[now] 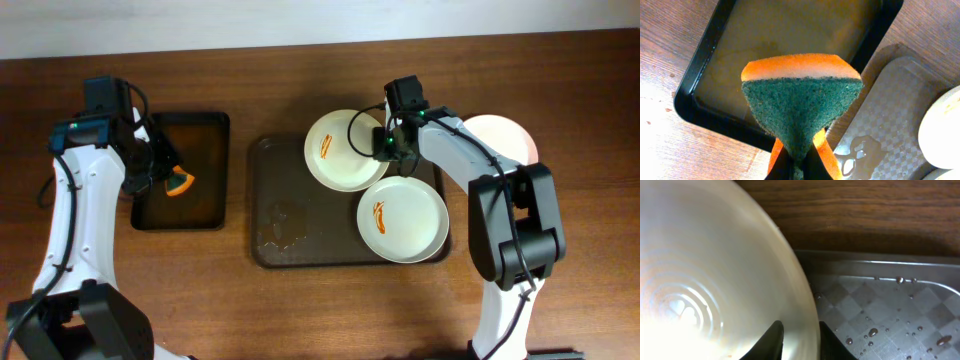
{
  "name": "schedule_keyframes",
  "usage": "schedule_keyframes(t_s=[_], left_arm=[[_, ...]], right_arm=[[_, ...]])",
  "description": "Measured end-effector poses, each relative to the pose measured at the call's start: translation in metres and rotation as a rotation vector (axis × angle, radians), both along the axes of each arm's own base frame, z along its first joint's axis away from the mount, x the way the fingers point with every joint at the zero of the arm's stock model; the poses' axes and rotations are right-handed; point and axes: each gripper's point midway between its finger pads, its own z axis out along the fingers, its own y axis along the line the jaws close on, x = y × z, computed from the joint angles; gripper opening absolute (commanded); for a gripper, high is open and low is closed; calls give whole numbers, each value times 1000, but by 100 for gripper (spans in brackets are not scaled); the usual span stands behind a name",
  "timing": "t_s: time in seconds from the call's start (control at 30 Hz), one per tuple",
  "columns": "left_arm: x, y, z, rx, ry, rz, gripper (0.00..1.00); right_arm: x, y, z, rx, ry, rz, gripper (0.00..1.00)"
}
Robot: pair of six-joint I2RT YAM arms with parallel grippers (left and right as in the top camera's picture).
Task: Clean dirty plates on tray and stack at the side
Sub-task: 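Bring the sponge to the back cream plate and grip its rim with the right gripper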
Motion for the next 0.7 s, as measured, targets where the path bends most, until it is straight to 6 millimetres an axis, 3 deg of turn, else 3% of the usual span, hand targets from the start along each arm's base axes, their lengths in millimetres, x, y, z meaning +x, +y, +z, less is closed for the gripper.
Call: schedule_keyframes(t_s=[0.07, 0.2, 0.37, 0.5, 0.67, 0.7], left_arm=[[1, 0, 0, 1, -6, 0, 0], [9, -8, 1, 2, -37, -53, 0], [5, -69, -11, -14, -34, -281, 0], [-2, -119, -11, -26, -38, -422, 0], [-8, -145, -15, -58, -25, -472, 0], [-11, -157, -23, -66, -1, -500, 0]], right_arm=[[-2, 9, 1, 36, 8, 23, 4], [-18, 49, 2, 113, 41, 110, 4], [-58, 97, -3, 110, 124, 231, 4], [-80, 99, -8, 85, 201, 249, 4], [-86, 96, -9, 78, 229, 247, 4], [-86, 96, -9, 78, 229, 247, 4]])
